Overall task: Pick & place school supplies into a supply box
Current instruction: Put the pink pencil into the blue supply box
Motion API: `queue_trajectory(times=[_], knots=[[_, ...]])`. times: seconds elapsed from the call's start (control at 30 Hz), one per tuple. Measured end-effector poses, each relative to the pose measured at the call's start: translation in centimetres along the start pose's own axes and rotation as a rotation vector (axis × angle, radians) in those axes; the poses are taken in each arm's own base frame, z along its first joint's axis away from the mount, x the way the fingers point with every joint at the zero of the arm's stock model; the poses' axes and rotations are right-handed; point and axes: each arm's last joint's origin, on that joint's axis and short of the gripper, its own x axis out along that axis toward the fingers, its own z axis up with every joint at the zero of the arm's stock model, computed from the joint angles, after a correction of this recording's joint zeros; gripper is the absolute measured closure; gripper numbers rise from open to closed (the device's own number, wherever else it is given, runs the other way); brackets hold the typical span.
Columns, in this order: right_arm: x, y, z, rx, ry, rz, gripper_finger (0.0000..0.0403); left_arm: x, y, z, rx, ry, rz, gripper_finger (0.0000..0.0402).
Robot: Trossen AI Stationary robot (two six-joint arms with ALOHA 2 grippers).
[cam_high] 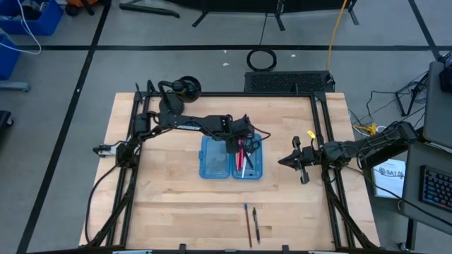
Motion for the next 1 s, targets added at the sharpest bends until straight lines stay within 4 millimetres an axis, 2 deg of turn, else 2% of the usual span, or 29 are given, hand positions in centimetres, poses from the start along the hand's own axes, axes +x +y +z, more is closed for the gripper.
queue_trajectory(times=[0.17, 0.27, 0.33, 0.47, 0.53, 0.73, 0.87, 1.0], knots=[[0.0, 0.0, 0.0, 0.0, -0.002, 0.0, 0.0403, 0.0, -0.1, -0.2, 0.083, 0.081, -0.026, 0.0254], [0.0, 0.0, 0.0, 0.0, -0.001, 0.0, 0.0403, -1.2, -0.1, -0.4, 0.085, 0.106, -0.037, 0.0254], [0.0, 0.0, 0.0, 0.0, -0.001, 0.0, 0.0403, -2.7, 0.2, -0.6, 0.076, 0.058, -0.003, 0.0254], [0.0, 0.0, 0.0, 0.0, -0.001, 0.0, 0.0403, -4.6, 0.8, -0.4, -0.018, -0.194, 0.107, 0.0254], [0.0, 0.0, 0.0, 0.001, -0.001, 0.0, 0.0403, -4.7, 0.8, -0.1, -0.028, -0.247, 0.111, 0.0254], [0.0, 0.0, 0.0, 0.001, -0.002, 0.001, 0.0403, -3.0, 0.0, 1.6, 0.01, -0.22, 0.0, 0.0254], [0.0, 0.0, 0.1, -0.001, -0.007, 0.0, 0.0403, -2.7, 0.2, 2.9, 0.052, -0.238, 0.002, 0.0254], [0.0, 0.0, 0.1, 0.0, -0.007, 0.0, 0.0403, -1.6, -0.2, 2.8, 0.049, -0.226, -0.026, 0.0254]])
